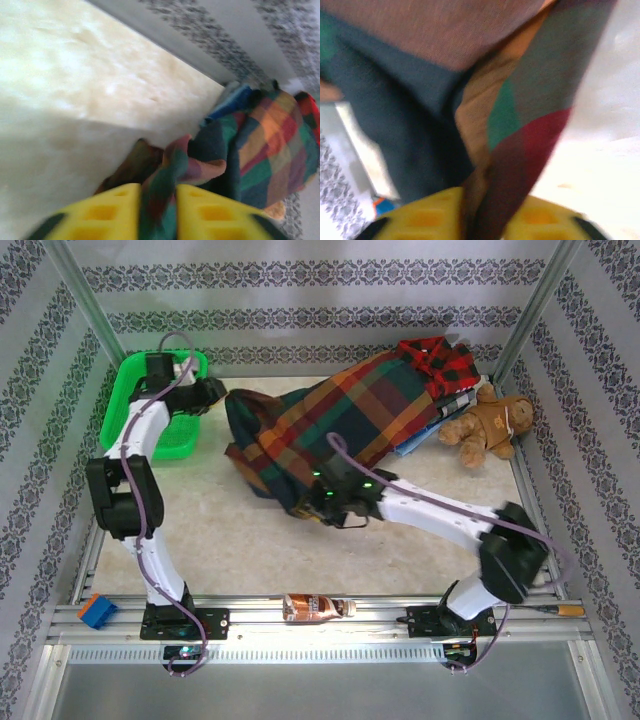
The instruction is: Fold and stack the long sleeve shirts
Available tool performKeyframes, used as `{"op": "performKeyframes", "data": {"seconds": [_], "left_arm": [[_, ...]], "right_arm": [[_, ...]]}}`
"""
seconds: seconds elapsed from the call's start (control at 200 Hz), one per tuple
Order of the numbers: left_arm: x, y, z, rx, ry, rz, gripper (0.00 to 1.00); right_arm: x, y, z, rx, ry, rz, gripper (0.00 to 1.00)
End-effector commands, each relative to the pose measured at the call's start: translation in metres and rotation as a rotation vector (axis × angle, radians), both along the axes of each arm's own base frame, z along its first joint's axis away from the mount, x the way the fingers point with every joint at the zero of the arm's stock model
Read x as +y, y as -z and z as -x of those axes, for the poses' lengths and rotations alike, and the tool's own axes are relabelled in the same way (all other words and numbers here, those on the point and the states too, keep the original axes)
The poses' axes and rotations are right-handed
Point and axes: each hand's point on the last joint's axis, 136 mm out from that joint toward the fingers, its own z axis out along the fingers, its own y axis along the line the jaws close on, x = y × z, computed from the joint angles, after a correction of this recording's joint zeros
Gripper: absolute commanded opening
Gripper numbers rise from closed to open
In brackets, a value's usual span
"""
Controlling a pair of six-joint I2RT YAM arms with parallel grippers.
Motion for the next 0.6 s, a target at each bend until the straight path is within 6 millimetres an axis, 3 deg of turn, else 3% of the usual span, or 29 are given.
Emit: {"op": "performKeyframes", "data": {"seconds": [0.0, 0.045, 0.085, 0.19, 0.295, 0.34, 0.485, 0.595], "left_arm": [[0.024, -0.017, 0.029, -0.008, -0.030, -0.005, 0.61], [0.024, -0.021, 0.042, 0.007, -0.033, -0.016, 0.67], [0.022, -0.026, 0.054, 0.016, -0.029, -0.034, 0.71], [0.016, -0.036, 0.093, 0.043, -0.063, -0.033, 0.80], [0.007, -0.036, 0.137, 0.071, -0.088, -0.029, 0.86], [0.005, -0.029, 0.157, 0.099, -0.096, -0.037, 0.88], [-0.023, 0.015, 0.208, 0.224, -0.051, 0.023, 0.88], [-0.045, 0.047, 0.228, 0.279, -0.044, 0.060, 0.87]], "right_arm": [[0.076, -0.008, 0.023, 0.110, -0.133, -0.163, 0.47], [0.093, -0.013, 0.029, 0.130, -0.187, -0.187, 0.53], [0.097, -0.018, 0.029, 0.124, -0.212, -0.180, 0.58], [0.073, -0.034, 0.016, 0.071, -0.204, -0.133, 0.67], [0.021, -0.051, -0.003, -0.002, -0.173, -0.039, 0.71], [-0.004, -0.059, -0.012, -0.037, -0.160, -0.004, 0.77], [-0.096, -0.080, -0.051, -0.199, -0.102, 0.179, 0.84], [-0.154, -0.074, -0.078, -0.292, -0.095, 0.316, 0.84]]}}
